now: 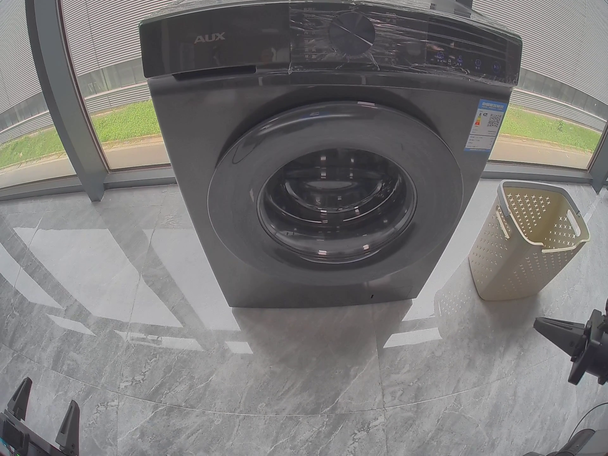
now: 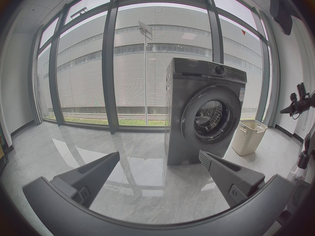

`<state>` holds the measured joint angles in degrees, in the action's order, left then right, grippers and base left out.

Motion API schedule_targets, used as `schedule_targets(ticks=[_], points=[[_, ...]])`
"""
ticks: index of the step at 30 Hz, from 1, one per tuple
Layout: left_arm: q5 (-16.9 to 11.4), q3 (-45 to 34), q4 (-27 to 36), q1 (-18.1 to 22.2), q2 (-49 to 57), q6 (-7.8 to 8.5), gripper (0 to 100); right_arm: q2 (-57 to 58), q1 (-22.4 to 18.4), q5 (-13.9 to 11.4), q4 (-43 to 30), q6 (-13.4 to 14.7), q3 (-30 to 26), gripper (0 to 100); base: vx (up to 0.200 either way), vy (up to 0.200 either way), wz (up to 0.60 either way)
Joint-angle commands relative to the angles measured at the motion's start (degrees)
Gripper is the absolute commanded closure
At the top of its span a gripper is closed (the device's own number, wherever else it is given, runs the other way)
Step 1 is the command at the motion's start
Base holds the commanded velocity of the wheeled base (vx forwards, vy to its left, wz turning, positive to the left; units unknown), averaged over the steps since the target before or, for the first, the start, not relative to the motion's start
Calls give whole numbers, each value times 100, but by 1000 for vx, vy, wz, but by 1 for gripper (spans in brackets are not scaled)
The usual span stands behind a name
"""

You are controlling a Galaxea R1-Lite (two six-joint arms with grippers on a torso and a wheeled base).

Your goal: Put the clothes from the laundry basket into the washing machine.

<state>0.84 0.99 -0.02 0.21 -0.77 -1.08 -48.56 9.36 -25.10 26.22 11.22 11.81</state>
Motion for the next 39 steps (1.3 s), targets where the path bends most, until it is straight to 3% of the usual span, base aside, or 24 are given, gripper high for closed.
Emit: schedule_targets(ticks=[1, 4, 9, 19, 26, 29, 33, 37, 39], points=[[-14, -99, 2, 6, 68, 47, 0, -1103, 127, -4, 357, 30, 155, 100, 200, 0, 0], [-14, -99, 2, 6, 68, 65, 0, -1429, 189, -4, 603, 56, 181, 100, 67, 0, 0], [-5, -99, 2, 6, 68, 12, 0, -1754, 628, -21, 920, 109, 128, 100, 0, -40, 0], [-5, -99, -6, -3, 68, 21, 0, -2615, 663, 40, 2185, 170, 111, 100, 0, -160, 0], [-14, -99, 2, -3, 59, 47, 0, -2888, 909, 32, 2326, 206, -74, 100, 0, 0, 0], [-14, -99, 2, -3, 68, 38, 0, -2905, 1191, 32, 2370, 223, -47, 100, 200, 0, 0], [-14, -99, 2, -3, 59, 47, 0, -3046, 1226, 67, 2370, 197, 67, 100, 200, 0, 0], [-14, -99, 2, -3, 68, 29, 0, -3283, 1235, 462, 2379, 214, 322, 100, 200, 0, 0], [-14, -99, 2, -3, 68, 21, 0, -3362, 1235, 541, 2414, 214, 410, 100, 200, 0, 0]])
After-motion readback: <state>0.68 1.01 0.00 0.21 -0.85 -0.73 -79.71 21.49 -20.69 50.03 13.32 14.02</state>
